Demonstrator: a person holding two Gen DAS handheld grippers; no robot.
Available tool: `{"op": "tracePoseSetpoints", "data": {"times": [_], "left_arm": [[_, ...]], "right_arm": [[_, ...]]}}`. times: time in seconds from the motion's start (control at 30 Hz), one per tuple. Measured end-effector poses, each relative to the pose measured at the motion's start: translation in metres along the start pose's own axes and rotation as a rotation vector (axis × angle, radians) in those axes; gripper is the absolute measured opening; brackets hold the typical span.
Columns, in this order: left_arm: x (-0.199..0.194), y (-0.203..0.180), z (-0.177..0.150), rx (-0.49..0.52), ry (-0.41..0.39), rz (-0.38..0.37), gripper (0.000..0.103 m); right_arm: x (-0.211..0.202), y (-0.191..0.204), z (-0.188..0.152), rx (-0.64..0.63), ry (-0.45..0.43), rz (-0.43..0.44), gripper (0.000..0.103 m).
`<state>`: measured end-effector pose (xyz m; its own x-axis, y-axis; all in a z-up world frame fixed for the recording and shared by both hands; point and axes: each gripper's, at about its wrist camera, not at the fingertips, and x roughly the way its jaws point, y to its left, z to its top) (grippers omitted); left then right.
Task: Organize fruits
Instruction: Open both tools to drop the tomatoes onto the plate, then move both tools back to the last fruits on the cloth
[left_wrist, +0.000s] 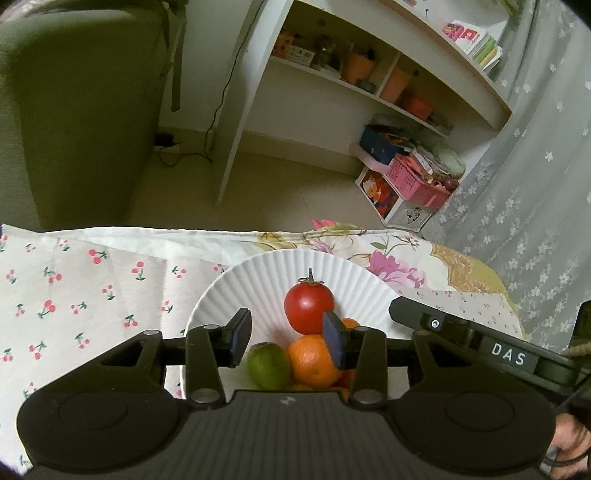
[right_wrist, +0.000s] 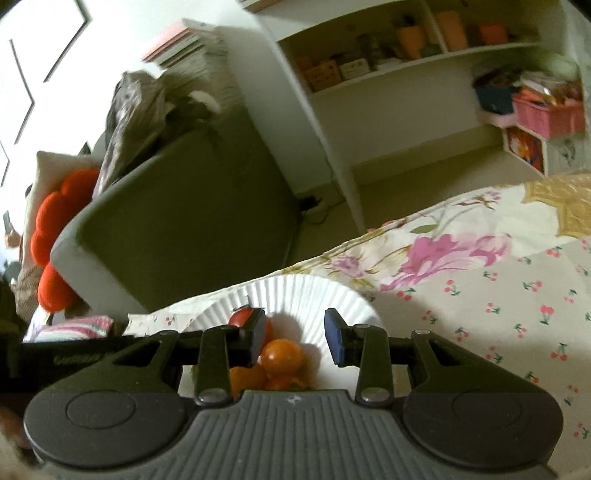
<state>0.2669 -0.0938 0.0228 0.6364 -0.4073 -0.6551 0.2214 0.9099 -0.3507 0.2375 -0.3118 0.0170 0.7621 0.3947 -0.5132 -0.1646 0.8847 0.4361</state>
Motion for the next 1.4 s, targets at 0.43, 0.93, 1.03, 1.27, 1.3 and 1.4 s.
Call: {"op": "tracePoseSetpoints", "data": {"times": [0.43,0.93,1.03,1.27,1.3,1.4], "left_arm": [[-0.038,-0.001,-0.027,0.012,-0.012,0.065,0.04],[-0.081,-0.002,-0.055,0.104,-0.062,0.179,0.081],[-0.091,0.002,-0.062,0.121,-0.053,0.194,0.087],[-0.106,0.007,-0.088,0.168,-0.021,0.237,0.093],[-0.107,0.007,-0.093,0.175,-0.01,0.236,0.093],[-0.108,0.003,-0.11,0.219,0.014,0.232,0.093]], "right_arm": [[-0.016,0.027,-0.002,-0.163,0.055,-0.048,0.05],[-0.056,0.063,-0.023,-0.269,0.078,-0.149,0.089],[-0.064,0.071,-0.027,-0.259,0.083,-0.135,0.093],[-0.086,0.094,-0.045,-0.279,0.094,-0.062,0.099],[-0.086,0.095,-0.047,-0.269,0.11,-0.057,0.1],[-0.081,0.091,-0.051,-0.197,0.181,-0.047,0.1]]}}
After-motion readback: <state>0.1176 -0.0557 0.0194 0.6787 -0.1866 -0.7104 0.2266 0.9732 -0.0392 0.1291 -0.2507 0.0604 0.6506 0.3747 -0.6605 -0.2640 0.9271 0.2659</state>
